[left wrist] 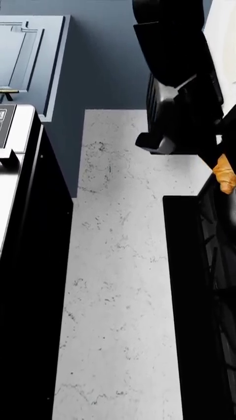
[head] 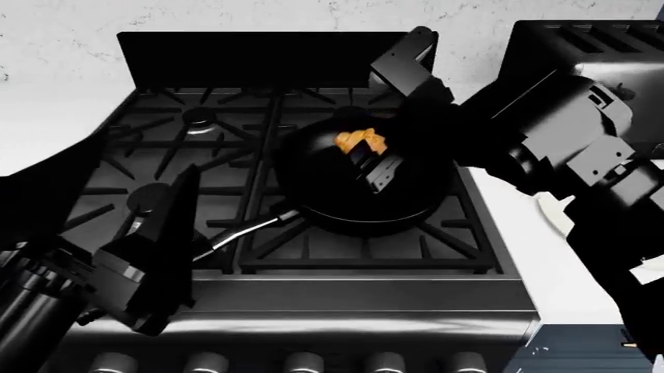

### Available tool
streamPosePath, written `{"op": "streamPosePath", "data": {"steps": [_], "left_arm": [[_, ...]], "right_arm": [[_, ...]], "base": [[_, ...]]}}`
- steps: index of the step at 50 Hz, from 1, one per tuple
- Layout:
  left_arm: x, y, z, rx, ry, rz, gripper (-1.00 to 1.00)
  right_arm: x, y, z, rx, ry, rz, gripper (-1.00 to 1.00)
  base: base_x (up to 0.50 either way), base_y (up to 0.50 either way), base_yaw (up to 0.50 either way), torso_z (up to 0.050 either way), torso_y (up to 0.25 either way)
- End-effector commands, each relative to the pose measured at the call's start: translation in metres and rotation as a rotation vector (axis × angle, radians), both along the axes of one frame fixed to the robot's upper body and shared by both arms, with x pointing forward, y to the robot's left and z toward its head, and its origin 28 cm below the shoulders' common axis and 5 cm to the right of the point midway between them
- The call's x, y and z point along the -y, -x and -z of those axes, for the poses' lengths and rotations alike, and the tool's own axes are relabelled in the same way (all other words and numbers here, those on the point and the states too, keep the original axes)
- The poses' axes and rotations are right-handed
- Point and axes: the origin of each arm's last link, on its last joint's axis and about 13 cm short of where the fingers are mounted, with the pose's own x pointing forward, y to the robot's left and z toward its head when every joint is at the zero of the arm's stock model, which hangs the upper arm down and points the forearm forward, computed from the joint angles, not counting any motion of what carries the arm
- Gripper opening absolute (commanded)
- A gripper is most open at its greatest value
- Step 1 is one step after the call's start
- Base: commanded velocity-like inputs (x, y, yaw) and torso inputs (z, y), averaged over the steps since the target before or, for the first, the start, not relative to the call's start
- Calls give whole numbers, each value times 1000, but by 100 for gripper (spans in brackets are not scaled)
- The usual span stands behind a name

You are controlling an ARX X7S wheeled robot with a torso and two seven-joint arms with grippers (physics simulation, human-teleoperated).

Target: Pick the croissant and place it on the pan. Then turn on the stove to warm the croissant.

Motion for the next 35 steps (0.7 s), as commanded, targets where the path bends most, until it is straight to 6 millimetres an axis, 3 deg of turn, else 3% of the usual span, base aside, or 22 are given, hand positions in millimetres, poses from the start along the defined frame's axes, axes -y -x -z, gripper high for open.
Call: {"op": "streamPosePath", "data": {"steps": [1,13,14,23,35], "left_arm": [[-1,2,-2,3,0,-4,100],[-2,-2,0,7,-5,-10,100],[-2,-2,0,7,-5,-11,100],[-1,1,-1,13,-7,-13,100],[1,7,-5,20,-14,-7,100]], "right_arm": [[-5,-8,10,-13,20,-2,-100],[-4,-7,14,-2,45,-7,-100],[-4,-6,14,-8,41,-12,100],[-1,2,4,28,10,-6,100],[5,31,-4,137,-35,-5,100]], "base": [[0,0,0,0,0],[0,0,0,0,0],[0,0,0,0,0],[0,0,0,0,0],[0,0,0,0,0]]}}
